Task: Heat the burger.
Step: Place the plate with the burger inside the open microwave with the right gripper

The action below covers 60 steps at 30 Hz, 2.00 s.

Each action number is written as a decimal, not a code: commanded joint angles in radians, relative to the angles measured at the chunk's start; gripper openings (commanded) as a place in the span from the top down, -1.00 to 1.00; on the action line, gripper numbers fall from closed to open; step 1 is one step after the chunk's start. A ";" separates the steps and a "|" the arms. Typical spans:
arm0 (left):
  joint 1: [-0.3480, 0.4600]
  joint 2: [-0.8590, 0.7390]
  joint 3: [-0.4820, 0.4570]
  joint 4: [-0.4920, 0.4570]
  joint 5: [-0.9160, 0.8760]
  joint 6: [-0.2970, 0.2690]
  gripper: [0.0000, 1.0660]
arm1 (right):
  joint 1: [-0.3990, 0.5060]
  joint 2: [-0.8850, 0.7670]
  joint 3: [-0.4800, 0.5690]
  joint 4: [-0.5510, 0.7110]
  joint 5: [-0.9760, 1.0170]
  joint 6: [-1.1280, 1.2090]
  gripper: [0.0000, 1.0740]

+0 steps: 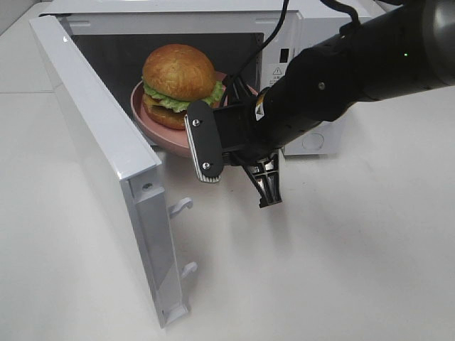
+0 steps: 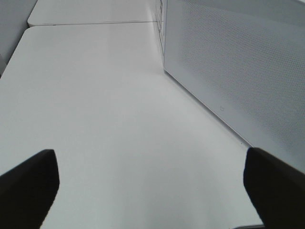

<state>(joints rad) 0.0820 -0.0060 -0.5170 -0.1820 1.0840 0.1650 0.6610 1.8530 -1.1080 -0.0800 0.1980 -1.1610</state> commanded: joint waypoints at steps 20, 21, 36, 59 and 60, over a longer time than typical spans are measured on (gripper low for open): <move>0.001 -0.013 0.000 -0.005 -0.014 -0.001 -0.84 | -0.007 0.178 -0.296 -0.062 0.055 0.148 1.00; 0.001 -0.013 0.000 -0.005 -0.014 -0.001 -0.84 | -0.007 0.187 -0.309 -0.083 0.066 0.160 1.00; 0.001 -0.013 0.000 -0.005 -0.014 -0.001 -0.84 | -0.018 0.313 -0.525 -0.216 0.190 0.382 1.00; 0.001 -0.013 0.000 -0.005 -0.014 -0.001 -0.84 | -0.027 0.359 -0.591 -0.308 0.251 0.473 0.95; 0.001 -0.013 0.000 -0.005 -0.014 -0.001 -0.84 | -0.027 0.359 -0.591 -0.304 0.271 0.473 0.88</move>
<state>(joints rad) 0.0820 -0.0060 -0.5170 -0.1820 1.0840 0.1650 0.6460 2.2260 -1.6860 -0.3610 0.4600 -0.7070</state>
